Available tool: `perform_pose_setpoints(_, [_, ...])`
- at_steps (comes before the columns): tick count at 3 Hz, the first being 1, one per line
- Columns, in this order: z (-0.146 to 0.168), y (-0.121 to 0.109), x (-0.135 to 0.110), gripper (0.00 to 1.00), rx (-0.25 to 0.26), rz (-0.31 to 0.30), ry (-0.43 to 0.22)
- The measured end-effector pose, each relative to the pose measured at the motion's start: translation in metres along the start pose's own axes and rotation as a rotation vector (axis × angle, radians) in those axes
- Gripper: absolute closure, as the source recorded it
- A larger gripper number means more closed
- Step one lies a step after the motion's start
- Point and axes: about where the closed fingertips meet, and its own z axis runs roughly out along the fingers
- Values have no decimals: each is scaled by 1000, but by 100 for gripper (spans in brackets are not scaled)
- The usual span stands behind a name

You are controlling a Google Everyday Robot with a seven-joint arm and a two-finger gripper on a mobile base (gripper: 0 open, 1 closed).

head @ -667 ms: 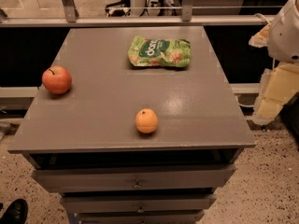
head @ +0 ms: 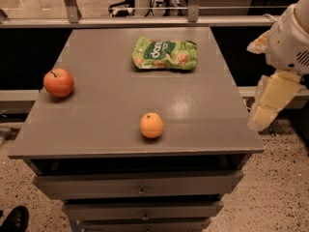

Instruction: Move orange near green rice chip bag

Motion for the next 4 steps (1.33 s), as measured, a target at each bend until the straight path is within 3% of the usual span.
perform_pose_setpoints(2, [74,10,-47,0,-79,13,-231])
perform_pose_setpoints(4, [118,25,-87,0,-145,49,-394])
